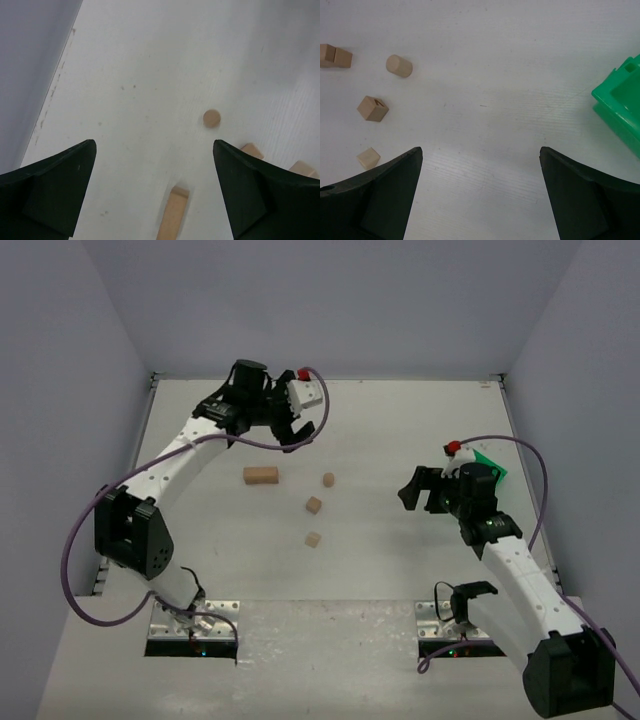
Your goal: Build the wood block tower
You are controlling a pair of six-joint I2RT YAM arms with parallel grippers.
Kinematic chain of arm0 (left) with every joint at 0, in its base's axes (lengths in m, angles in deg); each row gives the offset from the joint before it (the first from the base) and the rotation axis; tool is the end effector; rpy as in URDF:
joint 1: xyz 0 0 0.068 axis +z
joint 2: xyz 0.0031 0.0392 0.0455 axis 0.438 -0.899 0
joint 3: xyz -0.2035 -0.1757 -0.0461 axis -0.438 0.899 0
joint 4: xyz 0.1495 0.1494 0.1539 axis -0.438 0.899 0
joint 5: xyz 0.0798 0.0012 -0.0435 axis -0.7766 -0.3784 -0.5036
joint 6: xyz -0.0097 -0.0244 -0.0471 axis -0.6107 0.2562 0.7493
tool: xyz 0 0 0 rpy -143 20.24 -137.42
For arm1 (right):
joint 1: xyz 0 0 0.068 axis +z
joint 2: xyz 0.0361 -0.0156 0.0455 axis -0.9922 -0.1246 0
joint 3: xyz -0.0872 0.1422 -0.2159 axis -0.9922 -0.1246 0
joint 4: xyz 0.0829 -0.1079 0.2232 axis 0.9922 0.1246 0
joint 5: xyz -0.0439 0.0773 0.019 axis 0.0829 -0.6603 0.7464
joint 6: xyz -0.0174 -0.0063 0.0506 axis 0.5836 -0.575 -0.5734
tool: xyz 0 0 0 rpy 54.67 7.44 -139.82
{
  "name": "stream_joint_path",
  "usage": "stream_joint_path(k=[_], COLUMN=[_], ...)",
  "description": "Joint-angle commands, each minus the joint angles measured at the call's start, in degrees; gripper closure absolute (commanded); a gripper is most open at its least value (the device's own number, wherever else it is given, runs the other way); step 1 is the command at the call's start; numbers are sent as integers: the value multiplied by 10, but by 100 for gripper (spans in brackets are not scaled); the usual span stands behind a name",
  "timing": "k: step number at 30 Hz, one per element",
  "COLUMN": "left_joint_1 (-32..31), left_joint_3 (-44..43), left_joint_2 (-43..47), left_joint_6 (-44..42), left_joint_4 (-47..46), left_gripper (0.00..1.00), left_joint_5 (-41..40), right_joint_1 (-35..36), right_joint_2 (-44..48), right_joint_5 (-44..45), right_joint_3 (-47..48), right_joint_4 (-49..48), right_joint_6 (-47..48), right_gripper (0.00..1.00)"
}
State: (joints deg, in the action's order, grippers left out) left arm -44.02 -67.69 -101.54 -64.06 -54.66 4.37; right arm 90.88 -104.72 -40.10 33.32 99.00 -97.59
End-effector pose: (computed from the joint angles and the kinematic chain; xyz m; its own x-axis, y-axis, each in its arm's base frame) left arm 0.3351 -0.1302 0.3289 0.0690 0.6037 -0.7943 0.8967 0.3114 0.3145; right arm 0.1884 0.0325 0.2173 -0.5930 0.3027 -0.7462 -0.0518 0.9104 0.4105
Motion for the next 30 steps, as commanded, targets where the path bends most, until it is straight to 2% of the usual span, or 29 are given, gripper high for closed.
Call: stream_joint_path(k=[1, 5, 7, 10, 12, 16, 18, 20, 22, 24, 26, 28, 30], left_joint_1=[-102, -132, -149, -184, -229, -309, -339, -345, -345, -346, -345, -345, -345], left_joint_3=[-69, -98, -91, -69, -57, -66, -134, -227, -308, -453, -504, -476, -360], left_joint_2=[-3, -30, -43, -59, -81, -120, -161, -195, -243, -291, -317, -300, -240], left_joint_6=[210, 237, 250, 273, 298, 293, 283, 309, 304, 320, 354, 388, 432], left_joint_4=[-87, -61, -54, -69, -101, -90, -48, -20, 38, 92, 126, 115, 52], left_gripper=[0, 0, 0, 0, 0, 0, 0, 0, 0, 0, 0, 0, 0], left_joint_5=[-86, -61, -74, -145, -230, -297, -336, -396, -390, -377, -379, -406, -420], right_joint_1=[1, 1, 1, 1, 1, 1, 1, 1, 1, 1, 1, 1, 1], right_joint_2=[29, 61, 83, 114, 134, 146, 149, 151, 151, 157, 170, 186, 207], right_joint_5=[-14, -10, -3, 13, 15, 29, 54, 66, 71, 93, 129, 181, 212], right_joint_3=[-19, -38, -47, -65, -74, -80, -89, -99, -101, -103, -108, -115, -118], right_joint_4=[-18, -4, 4, 10, 8, 17, 12, 4, 0, 12, 28, 49, 63], right_joint_6=[-17, -28, -39, -44, -48, -47, -52, -57, -58, -71, -81, -102, -119], right_gripper=[1, 1, 1, 1, 1, 1, 1, 1, 1, 1, 1, 1, 1])
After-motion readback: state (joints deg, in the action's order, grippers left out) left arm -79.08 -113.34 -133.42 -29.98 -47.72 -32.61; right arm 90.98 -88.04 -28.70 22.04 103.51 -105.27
